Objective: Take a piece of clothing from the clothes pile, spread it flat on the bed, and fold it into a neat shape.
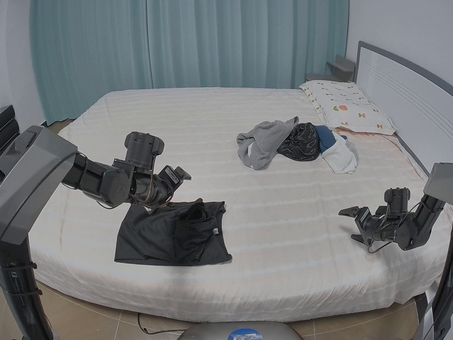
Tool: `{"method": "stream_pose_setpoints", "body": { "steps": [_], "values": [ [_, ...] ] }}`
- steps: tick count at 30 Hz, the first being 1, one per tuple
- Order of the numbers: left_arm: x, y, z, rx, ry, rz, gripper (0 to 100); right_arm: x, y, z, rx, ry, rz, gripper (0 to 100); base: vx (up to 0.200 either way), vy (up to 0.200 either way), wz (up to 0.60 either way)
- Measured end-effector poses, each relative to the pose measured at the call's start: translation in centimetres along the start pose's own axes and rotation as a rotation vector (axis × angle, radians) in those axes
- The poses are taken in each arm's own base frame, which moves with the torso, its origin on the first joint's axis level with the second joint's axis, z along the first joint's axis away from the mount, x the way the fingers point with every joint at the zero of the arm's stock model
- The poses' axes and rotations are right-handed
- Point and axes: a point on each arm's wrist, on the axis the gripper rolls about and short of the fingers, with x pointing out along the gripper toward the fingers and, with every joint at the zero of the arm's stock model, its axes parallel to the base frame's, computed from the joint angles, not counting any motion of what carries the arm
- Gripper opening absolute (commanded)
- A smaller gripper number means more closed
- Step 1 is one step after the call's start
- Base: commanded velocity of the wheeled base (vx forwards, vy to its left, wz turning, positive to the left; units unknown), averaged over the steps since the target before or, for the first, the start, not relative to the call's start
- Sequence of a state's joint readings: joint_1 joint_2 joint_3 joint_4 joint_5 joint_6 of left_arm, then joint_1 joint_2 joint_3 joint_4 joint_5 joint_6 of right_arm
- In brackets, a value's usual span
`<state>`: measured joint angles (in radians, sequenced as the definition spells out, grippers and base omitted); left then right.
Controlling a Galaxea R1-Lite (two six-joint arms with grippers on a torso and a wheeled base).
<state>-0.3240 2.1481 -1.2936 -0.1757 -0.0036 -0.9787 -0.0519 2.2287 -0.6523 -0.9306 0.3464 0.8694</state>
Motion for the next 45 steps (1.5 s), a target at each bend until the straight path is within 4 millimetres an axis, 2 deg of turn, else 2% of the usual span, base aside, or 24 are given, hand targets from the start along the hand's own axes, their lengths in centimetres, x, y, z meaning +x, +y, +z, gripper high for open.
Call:
{"method": "stream_pose_setpoints", "body": {
  "steps": [15,24,29,35,40,45],
  "values": [
    [-1.6,6.2,1.6,-0.171,0.031,-0.050,100,0.0,0.3,-0.5,-0.015,0.007,0.007,100,0.000,0.200,0.00],
    [-1.7,9.4,1.9,-0.247,0.056,-0.076,100,-0.4,1.9,-1.6,-0.062,-0.004,0.041,100,0.000,0.200,0.00],
    [-1.4,10.3,1.6,-0.265,0.067,-0.068,100,-0.2,3.7,-3.4,-0.115,-0.003,0.017,100,0.000,0.200,0.00],
    [-1.0,10.8,1.3,-0.273,0.076,-0.054,100,0.2,6.1,-6.9,-0.236,0.030,-0.011,100,0.000,0.200,0.00],
    [-0.9,11.1,1.1,-0.275,0.085,-0.044,100,0.5,8.2,-10.1,-0.359,0.041,-0.085,100,0.000,0.000,0.00],
    [-0.8,11.2,0.9,-0.273,0.090,-0.041,100,1.0,10.6,-12.3,-0.436,0.072,-0.099,100,0.000,0.000,0.00]
  ]
}}
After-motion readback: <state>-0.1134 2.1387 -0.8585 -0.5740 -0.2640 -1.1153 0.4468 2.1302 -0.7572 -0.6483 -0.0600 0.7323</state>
